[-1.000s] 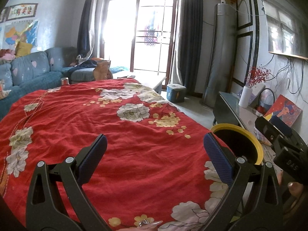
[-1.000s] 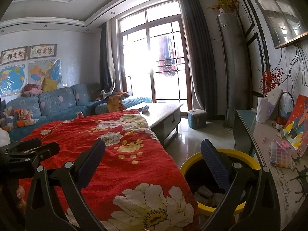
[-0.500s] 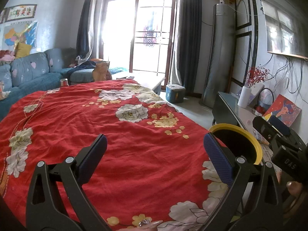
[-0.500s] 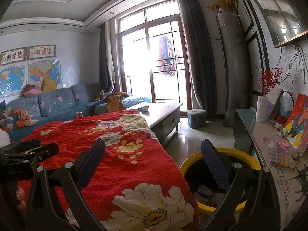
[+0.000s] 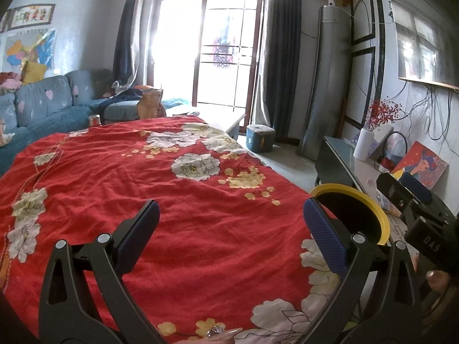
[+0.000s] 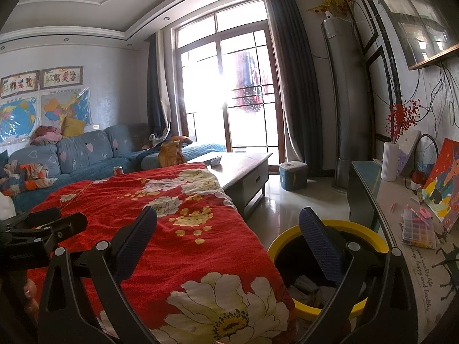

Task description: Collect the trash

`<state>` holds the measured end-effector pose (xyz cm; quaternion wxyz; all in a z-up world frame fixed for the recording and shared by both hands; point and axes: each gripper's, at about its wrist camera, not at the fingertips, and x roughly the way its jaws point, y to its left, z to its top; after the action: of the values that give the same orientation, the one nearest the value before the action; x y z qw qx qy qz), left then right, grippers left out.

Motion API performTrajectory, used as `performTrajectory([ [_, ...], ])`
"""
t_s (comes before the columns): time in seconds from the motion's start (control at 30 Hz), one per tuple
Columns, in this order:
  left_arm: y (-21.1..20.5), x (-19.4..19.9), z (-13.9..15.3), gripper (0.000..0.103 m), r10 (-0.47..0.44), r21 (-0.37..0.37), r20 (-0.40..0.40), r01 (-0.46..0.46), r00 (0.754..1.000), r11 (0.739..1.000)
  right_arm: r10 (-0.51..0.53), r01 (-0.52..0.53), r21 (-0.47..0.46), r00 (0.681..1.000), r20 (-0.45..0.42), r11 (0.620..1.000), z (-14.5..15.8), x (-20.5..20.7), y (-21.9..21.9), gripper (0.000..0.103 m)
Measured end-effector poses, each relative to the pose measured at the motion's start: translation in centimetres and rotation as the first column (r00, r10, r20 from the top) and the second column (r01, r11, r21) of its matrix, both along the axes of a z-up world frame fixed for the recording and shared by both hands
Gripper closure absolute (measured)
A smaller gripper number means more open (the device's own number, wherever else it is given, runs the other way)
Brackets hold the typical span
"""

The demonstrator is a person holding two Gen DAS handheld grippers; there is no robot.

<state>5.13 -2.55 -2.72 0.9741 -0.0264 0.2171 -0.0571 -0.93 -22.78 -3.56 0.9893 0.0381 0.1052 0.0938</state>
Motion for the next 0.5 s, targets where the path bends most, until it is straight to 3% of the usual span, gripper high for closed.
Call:
performTrajectory([
  [0.33,0.2,0.3,-0.3,0.011,0.016,0.002,-0.038,-0.016,0.999,1.0,0.016,-0.015,0.019,1.0,-0.015,1.0,0.4,0.3,0.2,0.007],
  [0.5,4.7,0.4,0.7,0.011,0.086,-0.04,-0.072,-0.089,0.994,0.995,0.143,-0.136,0.066,0.984,-0.103,0.988,2.1,2.1,3.7,0.006],
])
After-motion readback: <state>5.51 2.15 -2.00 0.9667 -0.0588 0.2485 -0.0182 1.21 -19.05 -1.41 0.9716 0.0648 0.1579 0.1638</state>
